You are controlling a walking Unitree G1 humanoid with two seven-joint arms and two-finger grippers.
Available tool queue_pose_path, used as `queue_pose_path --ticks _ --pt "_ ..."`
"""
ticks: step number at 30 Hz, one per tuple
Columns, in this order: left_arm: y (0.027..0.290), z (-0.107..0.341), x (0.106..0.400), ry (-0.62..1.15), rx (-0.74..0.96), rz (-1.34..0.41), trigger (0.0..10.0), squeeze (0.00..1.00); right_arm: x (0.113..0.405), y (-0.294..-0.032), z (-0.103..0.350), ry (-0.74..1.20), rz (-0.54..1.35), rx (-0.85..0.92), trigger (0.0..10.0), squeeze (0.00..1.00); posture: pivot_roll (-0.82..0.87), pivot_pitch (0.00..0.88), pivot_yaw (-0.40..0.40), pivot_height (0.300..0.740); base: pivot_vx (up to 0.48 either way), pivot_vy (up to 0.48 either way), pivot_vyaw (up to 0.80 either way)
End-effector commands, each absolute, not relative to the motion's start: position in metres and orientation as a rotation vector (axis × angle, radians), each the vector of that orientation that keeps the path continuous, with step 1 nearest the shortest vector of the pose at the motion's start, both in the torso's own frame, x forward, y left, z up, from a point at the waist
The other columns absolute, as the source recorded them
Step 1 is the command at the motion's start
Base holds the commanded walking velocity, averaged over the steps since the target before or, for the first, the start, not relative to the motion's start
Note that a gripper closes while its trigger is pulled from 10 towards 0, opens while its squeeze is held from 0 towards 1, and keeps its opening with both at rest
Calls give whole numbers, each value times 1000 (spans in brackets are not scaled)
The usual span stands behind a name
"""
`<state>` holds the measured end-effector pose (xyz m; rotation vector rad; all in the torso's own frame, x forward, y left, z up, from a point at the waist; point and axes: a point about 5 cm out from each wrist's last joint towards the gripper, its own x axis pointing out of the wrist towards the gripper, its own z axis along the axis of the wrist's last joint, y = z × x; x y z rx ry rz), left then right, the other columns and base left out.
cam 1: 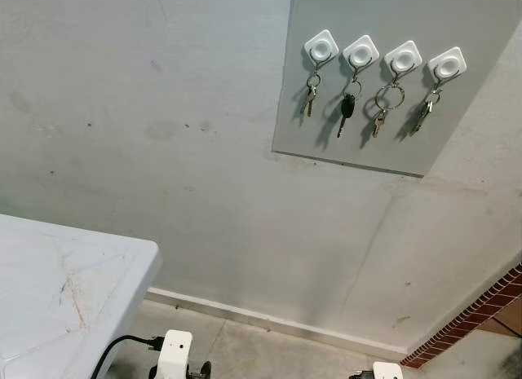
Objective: Hang keys on a hook
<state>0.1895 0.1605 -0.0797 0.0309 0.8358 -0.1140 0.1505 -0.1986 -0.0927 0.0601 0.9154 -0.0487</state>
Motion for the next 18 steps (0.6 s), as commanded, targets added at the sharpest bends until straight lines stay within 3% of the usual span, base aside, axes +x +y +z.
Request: queue_pose_path --ticks 1,4,18 --pt "168 -81 187 846 20 -87 10000 0 148 -201 -94 929 -79 71 10000 0 8 0 -30 740 0 0 0" --pt "171 -81 186 850 7 -72 10000 0 149 -201 -94 927 -87 84 10000 0 6 0 -27 740 0 0 0" --pt "172 -79 191 845 3 -77 10000 0 151 -194 -94 921 -95 112 10000 0 -3 0 -18 740 0 -280 0"
